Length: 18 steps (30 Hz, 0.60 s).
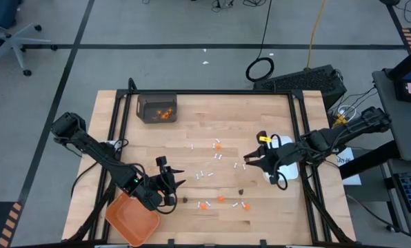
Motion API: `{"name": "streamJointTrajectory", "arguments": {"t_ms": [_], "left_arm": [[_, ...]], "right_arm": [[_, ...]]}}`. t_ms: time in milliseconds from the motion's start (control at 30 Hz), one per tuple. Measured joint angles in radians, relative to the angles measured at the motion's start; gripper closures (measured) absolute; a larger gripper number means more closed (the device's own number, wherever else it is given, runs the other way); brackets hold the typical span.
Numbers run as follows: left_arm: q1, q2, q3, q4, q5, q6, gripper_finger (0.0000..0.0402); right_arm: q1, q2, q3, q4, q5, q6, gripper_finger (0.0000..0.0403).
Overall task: Sort Halloween decoration
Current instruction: Put the black skull toy into the white bin
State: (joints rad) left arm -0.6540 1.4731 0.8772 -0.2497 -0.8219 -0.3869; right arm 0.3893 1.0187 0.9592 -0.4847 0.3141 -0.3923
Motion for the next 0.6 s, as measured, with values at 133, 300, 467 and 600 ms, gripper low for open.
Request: {"name": "streamJointTrajectory", "arguments": {"t_ms": [133,300,467,600], "left_arm": [[0.000,0.000,0.000,0.002,0.000,0.000,0.0238],[0.000,0.000,0.000,0.002,0.001,0.000,0.0238],[0.000,0.000,0.000,0.002,0.002,0.001,0.0238],[0.000,0.000,0.000,0.002,0.002,0.001,0.0238]], "right_arm": [[0.000,0.000,0.000,0.000,0.000,-0.049,0.0351],[0.000,0.000,0.000,0.000,0.000,-0.089,0.0351],[0.000,0.000,0.000,0.000,0.000,-0.111,0.0351],[0.000,0.000,0.000,0.000,0.000,-0.118,0.0351]]}}
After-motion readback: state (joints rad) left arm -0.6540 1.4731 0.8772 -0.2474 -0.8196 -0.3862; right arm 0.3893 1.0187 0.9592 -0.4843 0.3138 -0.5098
